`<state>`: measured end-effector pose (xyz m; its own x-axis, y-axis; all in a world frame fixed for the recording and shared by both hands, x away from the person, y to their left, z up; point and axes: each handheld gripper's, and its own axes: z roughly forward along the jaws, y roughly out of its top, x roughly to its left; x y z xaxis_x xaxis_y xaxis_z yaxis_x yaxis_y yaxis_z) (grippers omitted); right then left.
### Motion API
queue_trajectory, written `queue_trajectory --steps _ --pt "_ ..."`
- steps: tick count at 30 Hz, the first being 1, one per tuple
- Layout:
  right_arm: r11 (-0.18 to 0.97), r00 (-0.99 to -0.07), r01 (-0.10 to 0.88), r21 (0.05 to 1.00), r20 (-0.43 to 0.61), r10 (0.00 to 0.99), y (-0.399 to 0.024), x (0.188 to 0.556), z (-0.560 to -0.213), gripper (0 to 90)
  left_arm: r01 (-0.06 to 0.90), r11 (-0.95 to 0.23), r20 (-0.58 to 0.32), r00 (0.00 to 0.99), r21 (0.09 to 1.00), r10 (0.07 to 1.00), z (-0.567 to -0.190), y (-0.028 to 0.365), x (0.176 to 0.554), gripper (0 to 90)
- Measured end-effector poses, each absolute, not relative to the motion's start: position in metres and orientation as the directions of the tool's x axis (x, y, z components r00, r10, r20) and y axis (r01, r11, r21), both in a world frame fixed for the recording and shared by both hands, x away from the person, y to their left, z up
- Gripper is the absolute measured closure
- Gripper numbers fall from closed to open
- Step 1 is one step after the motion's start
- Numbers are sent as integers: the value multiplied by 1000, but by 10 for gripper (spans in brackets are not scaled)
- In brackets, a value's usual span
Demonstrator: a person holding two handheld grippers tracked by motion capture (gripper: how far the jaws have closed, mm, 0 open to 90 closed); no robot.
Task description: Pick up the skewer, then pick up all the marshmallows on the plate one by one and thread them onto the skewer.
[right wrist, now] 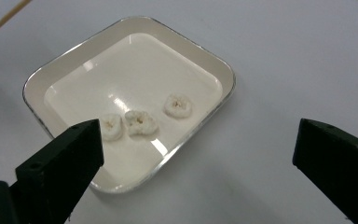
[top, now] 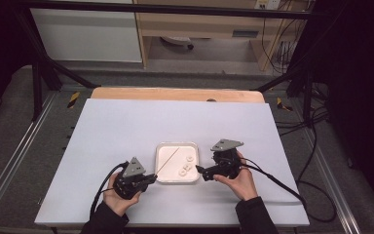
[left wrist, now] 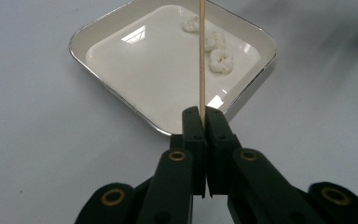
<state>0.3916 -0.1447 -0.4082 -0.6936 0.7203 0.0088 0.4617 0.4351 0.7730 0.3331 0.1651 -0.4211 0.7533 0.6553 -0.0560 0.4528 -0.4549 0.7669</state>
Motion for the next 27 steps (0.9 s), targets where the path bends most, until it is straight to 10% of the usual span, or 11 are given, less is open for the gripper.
queue_trajectory --steps 14,27 --pt "439 -709 468 767 29 705 -112 426 -410 125 453 -435 -66 748 778 660 -421 165 331 883" --pt "507 -740 488 711 29 672 -97 438 -427 437 451 -436 -68 751 779 657 -422 163 332 883"
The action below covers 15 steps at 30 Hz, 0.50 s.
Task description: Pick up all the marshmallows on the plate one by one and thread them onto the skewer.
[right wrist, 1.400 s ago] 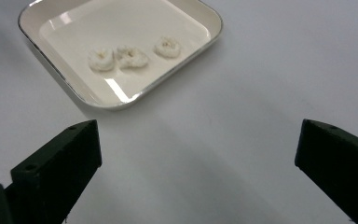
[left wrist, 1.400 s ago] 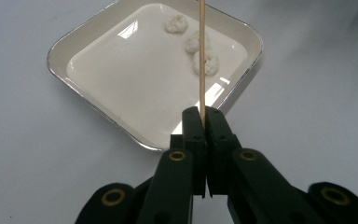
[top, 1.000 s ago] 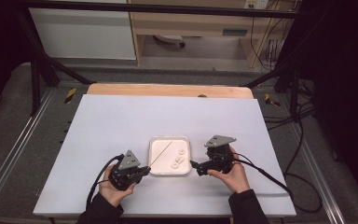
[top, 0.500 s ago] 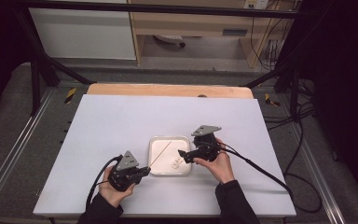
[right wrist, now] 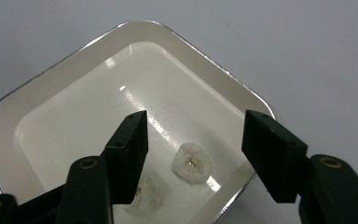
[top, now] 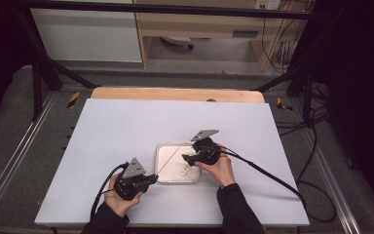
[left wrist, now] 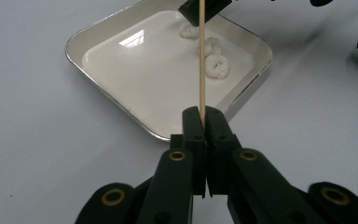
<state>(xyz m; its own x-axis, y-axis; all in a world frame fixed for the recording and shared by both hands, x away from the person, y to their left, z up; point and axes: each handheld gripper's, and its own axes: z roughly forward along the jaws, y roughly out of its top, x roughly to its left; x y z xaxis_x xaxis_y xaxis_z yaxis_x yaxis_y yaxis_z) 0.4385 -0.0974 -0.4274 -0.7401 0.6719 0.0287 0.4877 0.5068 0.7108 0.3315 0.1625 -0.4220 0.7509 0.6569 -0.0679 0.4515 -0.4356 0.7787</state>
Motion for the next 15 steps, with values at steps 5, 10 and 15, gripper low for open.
queue_trajectory --steps 5,10,15 --pt "522 -742 513 681 46 669 -96 440 -435 529 455 -433 -73 750 778 657 -423 162 332 883" --pt "535 -743 511 673 32 669 -95 439 -441 594 456 -433 -76 751 777 656 -424 161 332 883" --pt "532 -741 503 681 23 671 -95 438 -444 646 456 -429 -78 750 779 656 -425 161 331 883"
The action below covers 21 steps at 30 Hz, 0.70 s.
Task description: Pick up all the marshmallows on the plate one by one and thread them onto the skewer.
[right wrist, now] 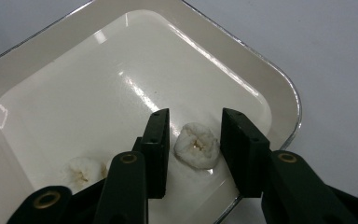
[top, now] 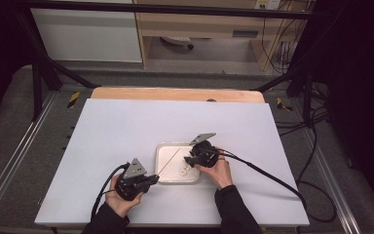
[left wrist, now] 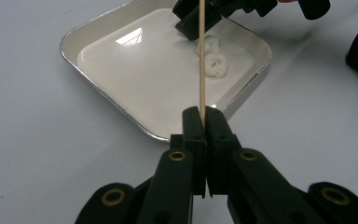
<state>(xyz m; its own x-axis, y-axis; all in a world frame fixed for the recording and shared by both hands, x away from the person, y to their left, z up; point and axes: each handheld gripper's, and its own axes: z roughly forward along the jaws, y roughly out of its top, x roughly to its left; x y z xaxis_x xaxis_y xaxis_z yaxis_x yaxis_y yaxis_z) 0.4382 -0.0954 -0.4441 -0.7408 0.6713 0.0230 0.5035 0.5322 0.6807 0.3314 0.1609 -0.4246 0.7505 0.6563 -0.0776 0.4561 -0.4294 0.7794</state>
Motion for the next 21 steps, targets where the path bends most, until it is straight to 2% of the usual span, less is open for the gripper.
queue_trajectory --steps 10,21 --pt "510 -737 494 704 28 675 -99 434 -444 716 454 -420 -85 752 786 653 -426 160 330 883" --pt "366 -740 504 782 172 651 -122 425 -410 732 441 -407 -85 754 800 651 -425 160 329 883"
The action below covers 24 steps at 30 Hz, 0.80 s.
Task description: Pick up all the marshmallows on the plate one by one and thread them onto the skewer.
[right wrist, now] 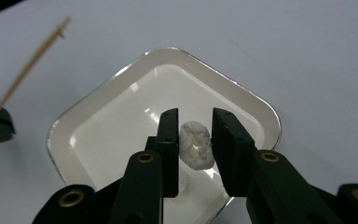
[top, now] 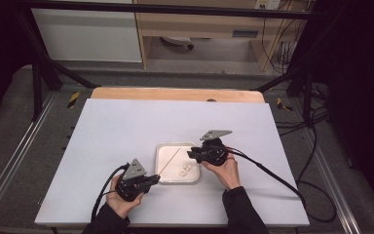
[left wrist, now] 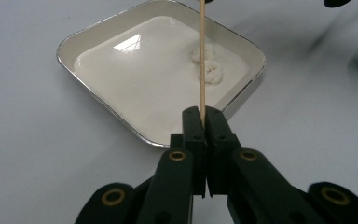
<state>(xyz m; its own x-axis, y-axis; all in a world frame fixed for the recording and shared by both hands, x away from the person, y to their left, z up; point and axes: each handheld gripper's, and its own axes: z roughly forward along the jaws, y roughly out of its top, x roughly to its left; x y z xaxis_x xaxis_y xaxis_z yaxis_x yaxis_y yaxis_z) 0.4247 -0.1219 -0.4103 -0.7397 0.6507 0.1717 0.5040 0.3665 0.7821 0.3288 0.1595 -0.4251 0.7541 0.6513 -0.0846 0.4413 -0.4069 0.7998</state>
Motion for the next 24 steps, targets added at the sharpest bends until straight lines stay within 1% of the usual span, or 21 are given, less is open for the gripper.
queue_trajectory --steps 7,11,17,24 --pt "241 -749 517 822 298 592 -136 416 -390 740 420 -396 -82 763 816 641 -424 159 326 883" --pt "177 -762 512 841 349 546 -142 410 -378 743 407 -391 -77 768 826 636 -423 158 325 883" --pt "103 -772 507 856 398 495 -148 406 -365 749 391 -384 -73 774 837 629 -423 157 323 883" --pt "39 -765 533 845 462 449 -147 408 -364 751 377 -381 -66 780 844 623 -422 155 322 884"
